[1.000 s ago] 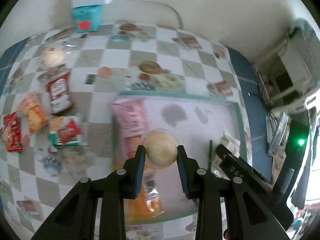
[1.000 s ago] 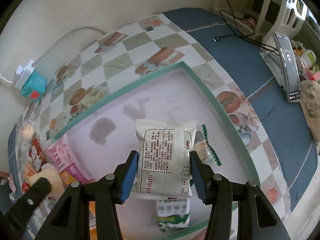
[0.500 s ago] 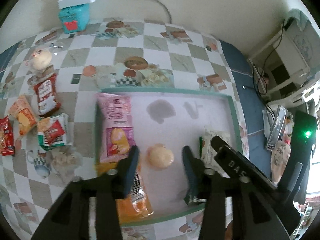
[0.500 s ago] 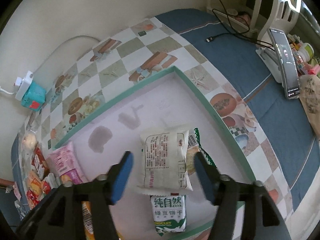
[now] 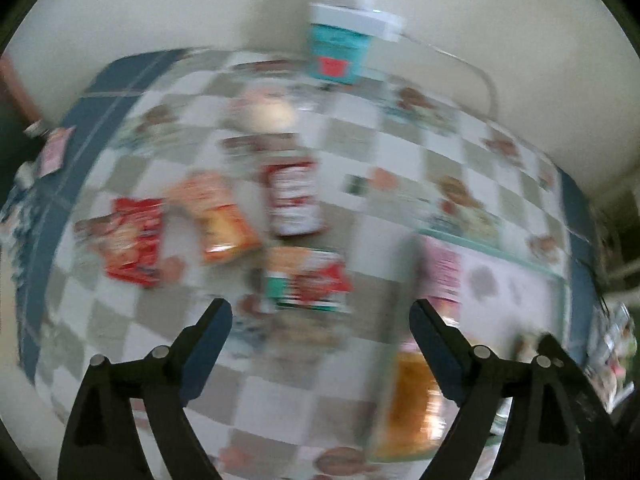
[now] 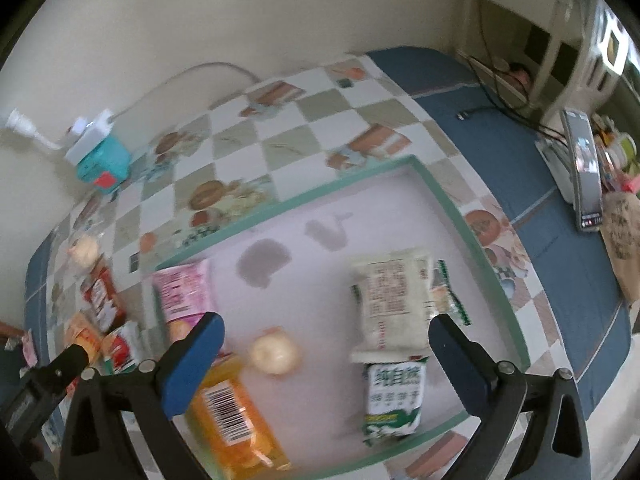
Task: Organize snacks
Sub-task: 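Open both tools to drop the round bun and white packet into the tray, then move both tools back to the snack pile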
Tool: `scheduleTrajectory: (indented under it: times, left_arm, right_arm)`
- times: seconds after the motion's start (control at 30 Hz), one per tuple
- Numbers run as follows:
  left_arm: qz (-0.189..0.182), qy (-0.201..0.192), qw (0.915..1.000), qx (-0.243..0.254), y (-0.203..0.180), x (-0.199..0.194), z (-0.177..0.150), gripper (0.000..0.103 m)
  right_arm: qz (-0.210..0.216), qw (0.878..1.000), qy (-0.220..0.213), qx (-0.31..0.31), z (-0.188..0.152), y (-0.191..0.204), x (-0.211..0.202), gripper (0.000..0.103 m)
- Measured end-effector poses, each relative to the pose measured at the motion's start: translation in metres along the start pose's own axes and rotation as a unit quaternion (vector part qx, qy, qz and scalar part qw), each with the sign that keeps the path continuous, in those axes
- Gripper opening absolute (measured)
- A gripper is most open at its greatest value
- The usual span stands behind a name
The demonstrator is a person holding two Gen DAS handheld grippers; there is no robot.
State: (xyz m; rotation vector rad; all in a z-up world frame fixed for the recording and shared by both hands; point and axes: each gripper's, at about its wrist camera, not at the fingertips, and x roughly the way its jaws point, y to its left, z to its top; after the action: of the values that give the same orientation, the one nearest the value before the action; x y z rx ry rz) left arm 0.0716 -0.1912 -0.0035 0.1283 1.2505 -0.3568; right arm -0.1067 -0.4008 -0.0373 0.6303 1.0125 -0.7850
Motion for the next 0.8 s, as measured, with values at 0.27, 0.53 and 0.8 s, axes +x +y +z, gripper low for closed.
scheduleTrajectory:
  times: [0.27,0.53,0.8]
  left_arm:
    - [0.085,-0.029,0.9948,-0.047,0.075,-0.013,0.004,0.091]
    - [0.122,-0.059,0.986,-0.097,0.14,-0.04,0.003,0.091]
    - [0.168,-0.055,0.9742,-0.141,0.2,-0.043,-0.005,0.091]
  right_arm:
    - [0.022,0.998,-0.005,-0.063,-0.018,0.053,-0.02,0.103]
    - [0.049,0.993,0.013,-0.108,-0.044,0.102,-0.025,0.103]
    - [0.078,0.988,0.028,-0.132,-0.068,0.147,-0.029,0.103]
